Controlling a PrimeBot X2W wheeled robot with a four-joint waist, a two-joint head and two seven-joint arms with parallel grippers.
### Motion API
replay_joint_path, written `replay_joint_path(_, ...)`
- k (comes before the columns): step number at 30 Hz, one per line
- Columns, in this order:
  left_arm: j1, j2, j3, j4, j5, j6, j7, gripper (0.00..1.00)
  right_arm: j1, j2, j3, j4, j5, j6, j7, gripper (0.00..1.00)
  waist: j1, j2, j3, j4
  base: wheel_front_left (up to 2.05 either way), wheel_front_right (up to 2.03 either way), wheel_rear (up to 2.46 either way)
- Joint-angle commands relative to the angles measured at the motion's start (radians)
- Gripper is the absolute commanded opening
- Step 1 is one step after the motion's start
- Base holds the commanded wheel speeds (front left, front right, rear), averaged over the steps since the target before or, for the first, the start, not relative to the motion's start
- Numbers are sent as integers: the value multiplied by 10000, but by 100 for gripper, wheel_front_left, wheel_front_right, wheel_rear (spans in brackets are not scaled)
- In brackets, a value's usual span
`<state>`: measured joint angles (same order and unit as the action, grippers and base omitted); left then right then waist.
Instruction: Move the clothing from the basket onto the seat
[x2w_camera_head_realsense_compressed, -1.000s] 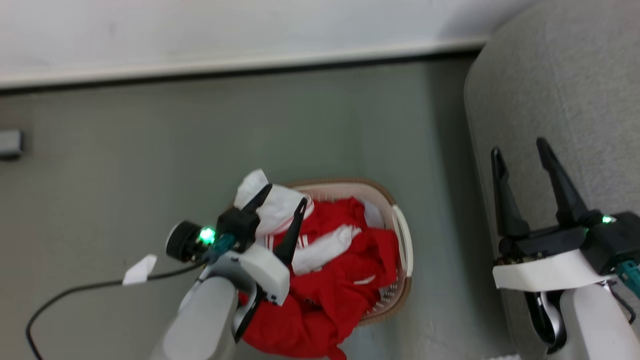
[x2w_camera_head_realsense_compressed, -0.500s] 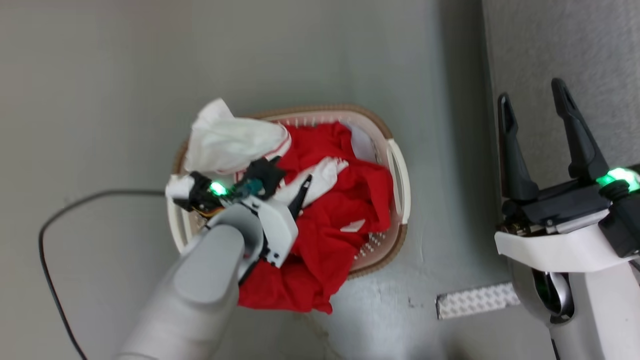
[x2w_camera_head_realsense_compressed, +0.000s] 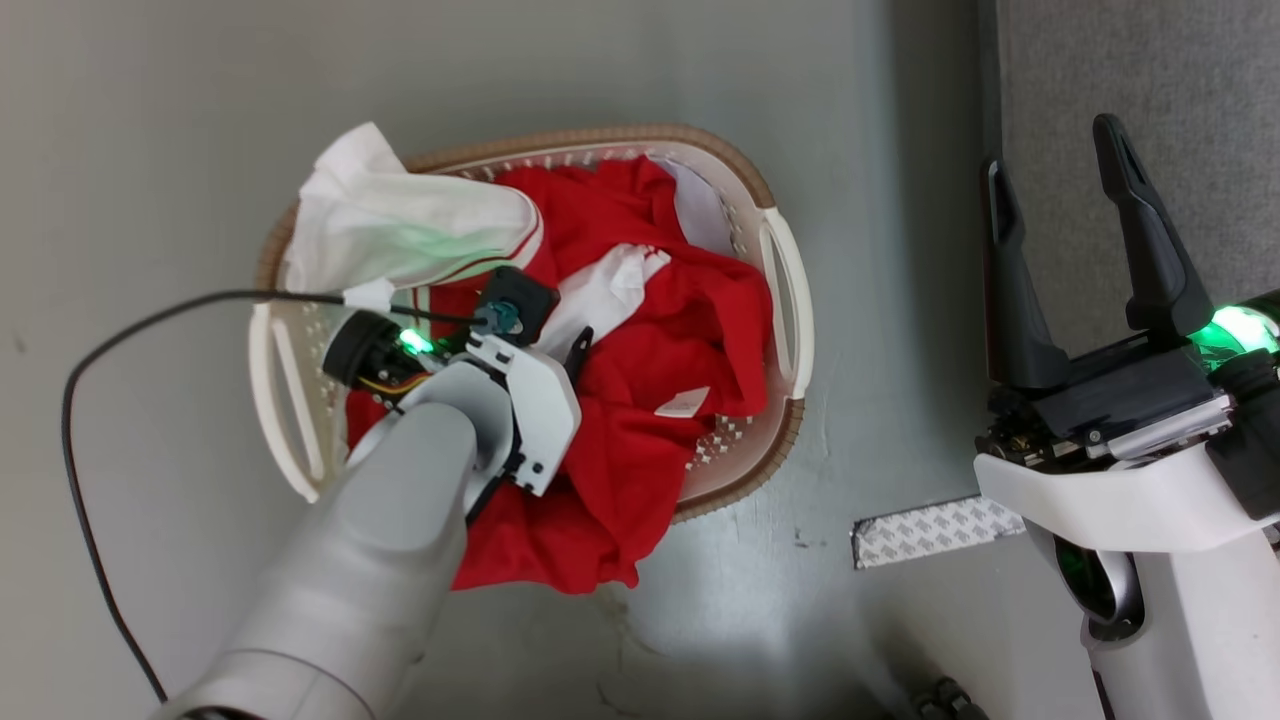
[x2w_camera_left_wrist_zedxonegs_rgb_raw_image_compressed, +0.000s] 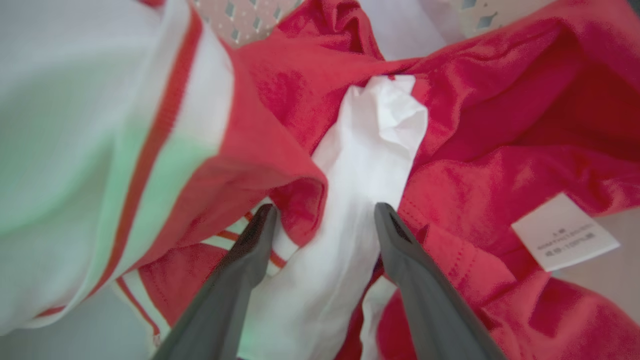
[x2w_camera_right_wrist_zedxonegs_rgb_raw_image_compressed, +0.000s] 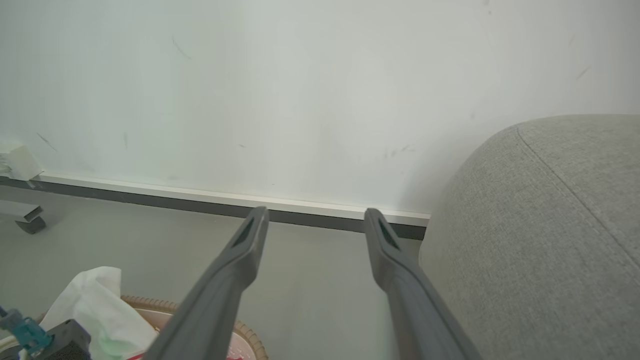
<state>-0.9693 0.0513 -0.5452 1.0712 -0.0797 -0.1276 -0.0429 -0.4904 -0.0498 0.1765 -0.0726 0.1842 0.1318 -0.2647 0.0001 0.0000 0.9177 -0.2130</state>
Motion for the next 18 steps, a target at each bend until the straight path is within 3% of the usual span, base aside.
replay_joint_path(1, -146, 169, -25, 91, -47, -36, 4, 100, -135, -13, -6, -96, 75, -21, 4, 100, -1, 0, 153, -99, 0, 0, 0)
replay_joint_path(9, -427, 212, -544, 529, 100, -29, -128, 100, -106, -14, -13, -321, 223, -21, 4, 100, -1, 0, 549, -284, 0, 0, 0)
replay_joint_path(10, -449, 198, -607, 571, 60, -31, -190, 74, -100, -14, -14, -349, 241, -21, 4, 100, -1, 0, 573, -310, 0, 0, 0)
replay_joint_path(11, -492, 196, -675, 610, 67, -31, -238, 31, -93, -14, -17, -373, 256, -21, 4, 100, -1, 0, 595, -333, 0, 0, 0)
replay_joint_path(12, -513, 201, -709, 667, 47, -31, -275, 0, -85, -13, -27, -400, 246, -21, 4, 100, -1, 0, 609, -350, 0, 0, 0)
replay_joint_path(18, -558, 154, -906, 917, -412, -31, -706, 0, 25, -14, -134, -454, 231, -21, 4, 100, -1, 0, 451, -322, 0, 0, 0)
